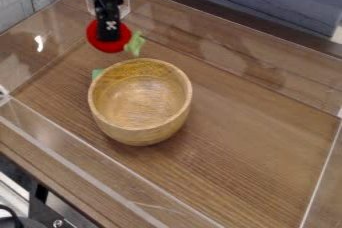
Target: Move the red object to the right side of the table
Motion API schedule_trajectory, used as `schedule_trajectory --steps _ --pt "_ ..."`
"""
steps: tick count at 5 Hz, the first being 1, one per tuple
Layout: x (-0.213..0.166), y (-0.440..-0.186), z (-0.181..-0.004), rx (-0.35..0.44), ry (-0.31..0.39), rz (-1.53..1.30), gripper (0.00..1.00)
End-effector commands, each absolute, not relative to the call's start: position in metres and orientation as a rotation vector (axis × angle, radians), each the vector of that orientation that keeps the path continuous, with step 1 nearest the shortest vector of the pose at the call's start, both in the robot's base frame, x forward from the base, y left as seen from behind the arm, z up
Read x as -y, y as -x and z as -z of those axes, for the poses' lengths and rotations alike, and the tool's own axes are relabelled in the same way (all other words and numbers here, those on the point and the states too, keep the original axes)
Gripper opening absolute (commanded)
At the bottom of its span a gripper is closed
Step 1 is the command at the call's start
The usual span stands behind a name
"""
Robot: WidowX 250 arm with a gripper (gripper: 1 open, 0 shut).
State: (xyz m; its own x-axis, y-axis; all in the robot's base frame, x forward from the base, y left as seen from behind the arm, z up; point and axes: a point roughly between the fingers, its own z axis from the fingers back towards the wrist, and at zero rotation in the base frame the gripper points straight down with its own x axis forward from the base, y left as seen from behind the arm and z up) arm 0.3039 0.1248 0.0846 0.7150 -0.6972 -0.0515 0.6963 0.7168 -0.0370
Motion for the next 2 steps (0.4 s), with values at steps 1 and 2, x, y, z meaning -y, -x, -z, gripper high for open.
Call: schedule_trajectory --steps 1,2 --pt "-0.097 -0.308 -0.115 0.017 -0.031 0.763 0.00" --pt "-0.064 -0.303 -0.112 0.022 -0.020 0.803 0.00"
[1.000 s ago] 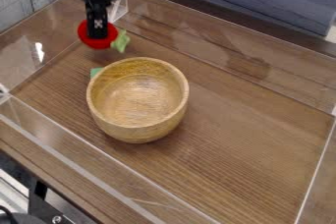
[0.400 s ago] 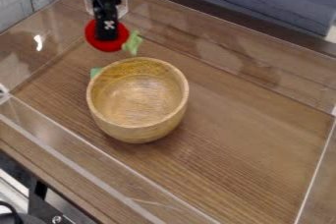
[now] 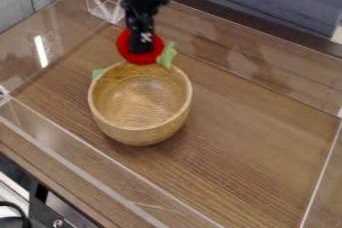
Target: Move the red object to the right side of the table
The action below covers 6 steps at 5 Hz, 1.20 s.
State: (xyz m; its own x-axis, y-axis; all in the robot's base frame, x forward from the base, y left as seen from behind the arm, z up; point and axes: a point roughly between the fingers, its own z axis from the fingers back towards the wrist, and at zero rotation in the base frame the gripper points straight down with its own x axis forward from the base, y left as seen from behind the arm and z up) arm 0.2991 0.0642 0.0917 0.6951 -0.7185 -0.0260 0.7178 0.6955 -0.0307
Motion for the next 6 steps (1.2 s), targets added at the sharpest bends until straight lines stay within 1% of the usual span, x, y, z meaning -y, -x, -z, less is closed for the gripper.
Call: schedule_trajectory --steps 1,2,3,4,6 --pt "-0.029 -0.295 -0.104 0.028 -0.005 0.835 0.00" --pt "-0.004 -0.289 -0.098 0.037 0.010 0.842 0.00" --pt "0.009 -0.287 -0.098 0.045 0.011 0.843 0.00" --pt "0.019 -0.285 -0.097 0.060 0.018 0.831 0.00" --pt "0.033 -0.279 -0.089 0.078 0.044 0.812 0.00"
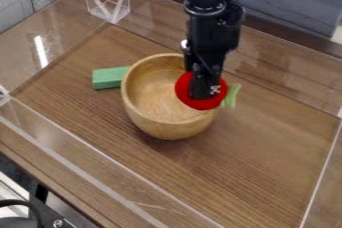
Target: Move the red object to the right side of the table
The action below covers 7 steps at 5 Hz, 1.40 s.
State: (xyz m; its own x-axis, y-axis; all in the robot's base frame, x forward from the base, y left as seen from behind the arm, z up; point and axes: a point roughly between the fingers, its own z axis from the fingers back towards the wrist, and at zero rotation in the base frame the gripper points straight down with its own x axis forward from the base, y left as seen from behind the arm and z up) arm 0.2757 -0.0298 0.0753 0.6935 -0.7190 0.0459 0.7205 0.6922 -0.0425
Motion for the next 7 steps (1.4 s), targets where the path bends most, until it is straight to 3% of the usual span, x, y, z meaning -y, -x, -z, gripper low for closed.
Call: schedule_trajectory --steps 1,5,7 --pt "0.039 -0.277 -0.084 0.082 0.054 0.804 0.00" --pt "0.046 -0.262 -0.080 0.082 0.099 0.747 0.00" --pt "0.057 -0.257 -0.122 0.147 0.041 0.738 0.00"
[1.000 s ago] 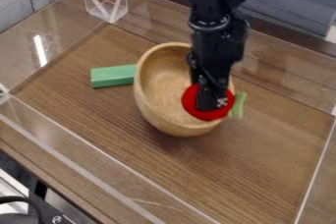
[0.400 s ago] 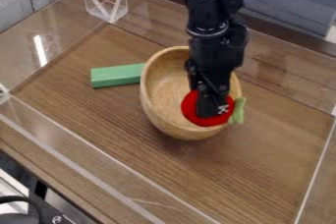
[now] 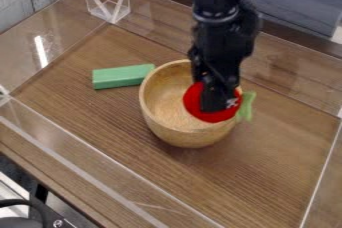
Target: Move the red object to the right side of the table
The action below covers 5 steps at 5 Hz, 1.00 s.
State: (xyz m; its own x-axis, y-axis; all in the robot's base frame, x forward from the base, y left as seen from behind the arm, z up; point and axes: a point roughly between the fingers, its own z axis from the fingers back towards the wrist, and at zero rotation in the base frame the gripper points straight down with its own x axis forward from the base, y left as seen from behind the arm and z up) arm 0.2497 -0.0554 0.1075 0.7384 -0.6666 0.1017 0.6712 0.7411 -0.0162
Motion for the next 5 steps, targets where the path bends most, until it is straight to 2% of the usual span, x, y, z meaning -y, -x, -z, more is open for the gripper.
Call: schedule_trajectory --steps 1,3,5 --pt "0.076 -0.249 -0.126 0.165 0.042 0.761 0.00" --pt "0.117 -0.227 -0.104 0.170 0.098 0.851 0.00" --pt "0.136 -0.209 -0.077 0.139 0.152 0.865 0.00"
